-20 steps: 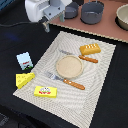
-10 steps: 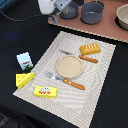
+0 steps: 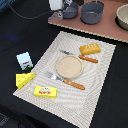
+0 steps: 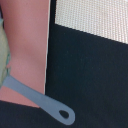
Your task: Interact with the objects in diverse but meaningful ways.
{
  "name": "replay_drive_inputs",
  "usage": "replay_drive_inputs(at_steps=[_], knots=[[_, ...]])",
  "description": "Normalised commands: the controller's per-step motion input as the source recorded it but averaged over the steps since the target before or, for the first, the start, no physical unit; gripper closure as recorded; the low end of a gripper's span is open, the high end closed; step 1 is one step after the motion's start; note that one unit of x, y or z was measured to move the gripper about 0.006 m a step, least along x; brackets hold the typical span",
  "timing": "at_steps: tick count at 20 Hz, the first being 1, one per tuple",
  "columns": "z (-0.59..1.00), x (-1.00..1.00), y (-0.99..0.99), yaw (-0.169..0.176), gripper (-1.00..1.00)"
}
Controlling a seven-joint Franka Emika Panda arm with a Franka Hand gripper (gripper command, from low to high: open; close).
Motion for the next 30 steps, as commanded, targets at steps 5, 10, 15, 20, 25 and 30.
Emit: replay_drive_inputs(at_steps=[5,10,15,20,25,30], knots=[[0.0,0.16,0.39,0.046,-1.0],[0.0,0.22,0.44,0.016,-1.0],[0.01,0.27,0.41,0.0,-1.0],[0.0,0.27,0.41,0.0,-1.0],[0.0,0.27,0.47,0.0,-1.0],[0.0,0.24,0.46,0.0,-1.0]])
